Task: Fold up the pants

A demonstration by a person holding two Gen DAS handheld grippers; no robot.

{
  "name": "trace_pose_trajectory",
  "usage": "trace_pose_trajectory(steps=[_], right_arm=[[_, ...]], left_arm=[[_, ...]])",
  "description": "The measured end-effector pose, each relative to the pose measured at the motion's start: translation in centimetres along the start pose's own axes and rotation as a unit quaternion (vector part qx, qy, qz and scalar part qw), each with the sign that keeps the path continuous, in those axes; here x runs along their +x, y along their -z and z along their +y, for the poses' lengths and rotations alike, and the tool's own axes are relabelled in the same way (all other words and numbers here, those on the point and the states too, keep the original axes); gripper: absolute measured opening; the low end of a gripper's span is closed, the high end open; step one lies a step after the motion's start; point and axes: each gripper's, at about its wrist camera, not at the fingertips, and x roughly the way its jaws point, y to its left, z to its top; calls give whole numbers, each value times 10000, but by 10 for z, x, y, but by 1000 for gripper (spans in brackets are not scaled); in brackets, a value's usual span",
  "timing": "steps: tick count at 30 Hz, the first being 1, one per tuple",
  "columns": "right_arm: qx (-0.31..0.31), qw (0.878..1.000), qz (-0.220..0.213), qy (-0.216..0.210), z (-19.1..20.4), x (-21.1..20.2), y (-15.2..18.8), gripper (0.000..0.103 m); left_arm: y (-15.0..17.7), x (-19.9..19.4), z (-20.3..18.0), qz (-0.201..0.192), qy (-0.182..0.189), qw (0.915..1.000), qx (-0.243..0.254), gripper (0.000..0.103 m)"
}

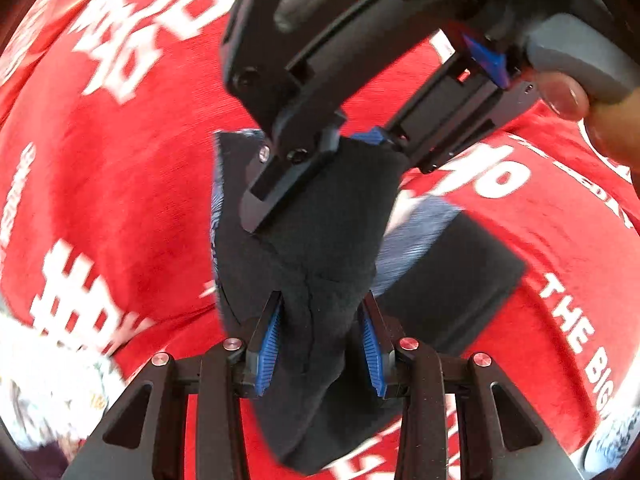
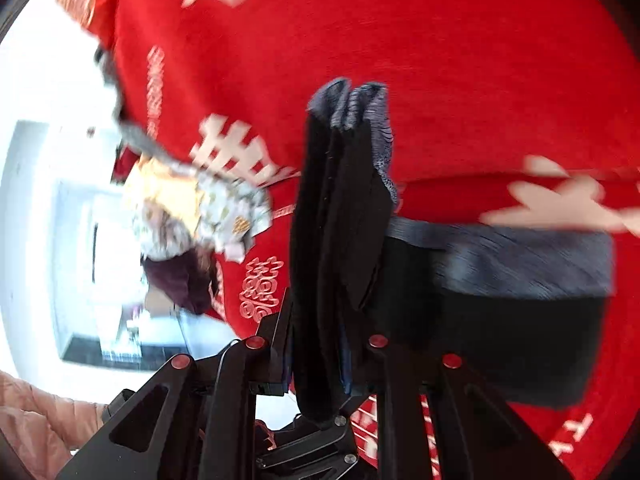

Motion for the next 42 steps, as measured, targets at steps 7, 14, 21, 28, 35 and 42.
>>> trace_pose_trajectory(steps=[7,14,21,28,35,42], right_arm=[[896,9954,-315,118,-117,-26,40,19],[1526,9875,-404,25,-182,-16,59,21],[1186,9886,-306,873,-156,-34,61,34],[734,9817,-579,1660,-119,-60,63,34],[-8,9784,-120,2064,-82,-16,60,34],[289,9644,314,2609,-115,13,88,31]], left_arm=[[-8,48,-88,325,250,9971,640,38],[-4,70,-101,643,178,9943,828,52],[1,42,-47,909,581,9935,354,64],[20,31,39,859,-80,9949,-518,66],[70,94,77,2164,487,9572,-1856,68],[83,87,80,2188,704,9473,-2230,74]])
